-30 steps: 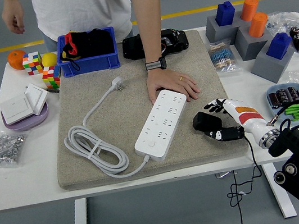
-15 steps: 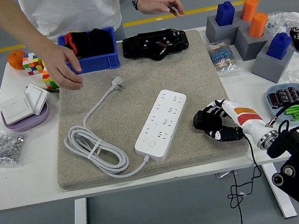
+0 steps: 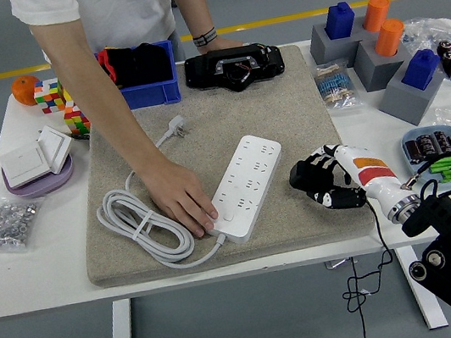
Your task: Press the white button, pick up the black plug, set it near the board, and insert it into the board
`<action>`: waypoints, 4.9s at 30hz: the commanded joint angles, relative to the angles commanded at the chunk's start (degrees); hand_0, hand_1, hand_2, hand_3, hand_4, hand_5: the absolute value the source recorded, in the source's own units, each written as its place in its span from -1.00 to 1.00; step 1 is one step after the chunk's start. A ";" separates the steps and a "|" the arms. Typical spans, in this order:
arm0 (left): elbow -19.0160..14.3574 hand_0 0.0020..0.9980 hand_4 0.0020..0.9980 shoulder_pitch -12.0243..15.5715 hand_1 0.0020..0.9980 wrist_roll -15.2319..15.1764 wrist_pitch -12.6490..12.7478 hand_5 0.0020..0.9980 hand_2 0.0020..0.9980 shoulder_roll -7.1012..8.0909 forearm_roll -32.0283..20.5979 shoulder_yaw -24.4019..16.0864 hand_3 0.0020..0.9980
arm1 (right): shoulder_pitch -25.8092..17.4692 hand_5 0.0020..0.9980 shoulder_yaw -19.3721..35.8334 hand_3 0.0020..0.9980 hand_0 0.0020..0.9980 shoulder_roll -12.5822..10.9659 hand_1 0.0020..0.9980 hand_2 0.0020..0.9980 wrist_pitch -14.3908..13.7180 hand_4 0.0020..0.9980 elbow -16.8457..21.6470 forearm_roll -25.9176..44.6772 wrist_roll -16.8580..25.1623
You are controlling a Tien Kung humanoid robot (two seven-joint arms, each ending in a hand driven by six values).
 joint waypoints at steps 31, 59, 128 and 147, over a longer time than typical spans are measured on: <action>0.00 0.42 0.33 -0.12 0.33 0.32 -0.04 -0.48 0.17 0.59 -0.42 1.14 0.36 | 8.97 -1.00 -10.07 -0.17 -0.67 5.14 -0.79 -0.67 -5.42 0.34 -4.60 2.45 -0.39; 0.00 0.42 0.33 0.23 0.33 0.26 -0.05 -0.48 0.17 0.21 -0.30 1.01 0.36 | 9.23 -1.00 -12.05 -0.17 -0.68 6.83 -0.80 -0.68 -7.63 0.34 -8.49 -0.09 -2.25; 0.00 0.41 0.33 0.39 0.33 0.43 -0.02 -0.48 0.17 0.26 -0.44 1.28 0.36 | 9.03 -1.00 -14.15 -0.06 -0.59 6.33 -0.68 -0.56 -7.37 0.52 -8.50 0.19 -1.95; 0.00 0.41 0.33 0.33 0.33 0.45 0.01 -0.48 0.17 0.03 -0.14 0.54 0.36 | 9.08 -1.00 -13.98 0.00 -0.35 6.38 -0.36 -0.31 -6.51 0.72 -8.58 0.18 -3.26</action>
